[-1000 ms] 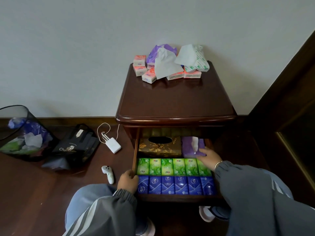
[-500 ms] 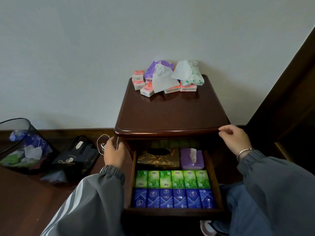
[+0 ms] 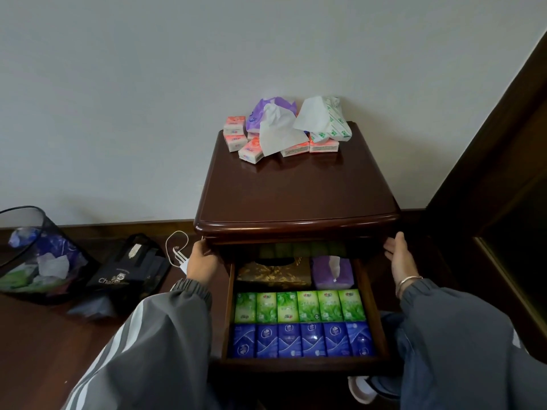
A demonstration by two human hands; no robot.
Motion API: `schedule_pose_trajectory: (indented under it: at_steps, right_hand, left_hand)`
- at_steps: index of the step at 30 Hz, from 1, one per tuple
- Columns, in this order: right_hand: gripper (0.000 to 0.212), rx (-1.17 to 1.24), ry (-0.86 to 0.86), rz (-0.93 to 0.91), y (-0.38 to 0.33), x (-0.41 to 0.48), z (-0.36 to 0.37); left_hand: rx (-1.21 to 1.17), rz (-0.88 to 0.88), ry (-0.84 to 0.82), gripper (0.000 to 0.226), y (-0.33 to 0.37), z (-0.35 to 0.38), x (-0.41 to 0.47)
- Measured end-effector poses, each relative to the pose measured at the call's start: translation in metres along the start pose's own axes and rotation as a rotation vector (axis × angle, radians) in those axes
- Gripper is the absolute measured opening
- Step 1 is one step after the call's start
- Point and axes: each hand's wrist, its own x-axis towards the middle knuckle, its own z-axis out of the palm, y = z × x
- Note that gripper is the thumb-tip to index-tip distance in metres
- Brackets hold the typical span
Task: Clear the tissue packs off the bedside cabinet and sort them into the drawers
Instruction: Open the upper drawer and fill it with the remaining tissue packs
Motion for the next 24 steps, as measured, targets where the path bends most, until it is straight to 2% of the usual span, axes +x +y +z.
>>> schedule_pose_trajectory:
  at_steps: [3,5,7,10,12,15,17,20,24]
  right_hand:
    - [0.068,-0.181,-0.017,0.021,-0.005,-0.005,-0.024]
    - [0.074,-0.327,-0.079,0.061,-0.008,-0.014,-0.043]
    - [0.079,-0.544,-0.149,0.096,-0.012,-0.027,-0.058]
    - [0.078,-0.873,-0.156,0.030,-0.009,-0.057,-0.068]
    - [0.071,-0.915,-0.127,-0.140,0.002,-0.080,-0.067]
    - [0.062,-1.034,-0.125,-0.482,0.012,-0.108,-0.055]
    - [0.058,-1.125,-0.202,-0.556,0.015,-0.118,-0.043]
    - [0.056,-1.194,-0.240,-0.561,0.015,-0.126,-0.029]
    - [0.051,-1.159,-0.209,-0.596,0.003,-0.130,-0.031]
  left_hand:
    - [0.142,0.002,-0.103,0.027,-0.002,-0.025,-0.008]
    - [0.093,-0.064,-0.192,0.017,-0.001,-0.046,-0.017]
    - [0.025,-0.221,-0.291,0.020,0.001,-0.066,-0.031]
    - [0.228,-0.235,-0.429,0.039,-0.006,-0.087,-0.049]
    - [0.378,-0.104,-0.405,0.045,-0.010,-0.089,-0.065]
    - [0.526,0.322,-0.216,0.041,-0.009,-0.076,-0.093]
    - [0.689,0.509,-0.254,0.043,-0.006,-0.055,-0.110]
    - [0.973,0.508,-0.254,0.048,-0.008,-0.026,-0.126]
    - [0.976,0.529,-0.156,0.042,-0.002,-0.023,-0.129]
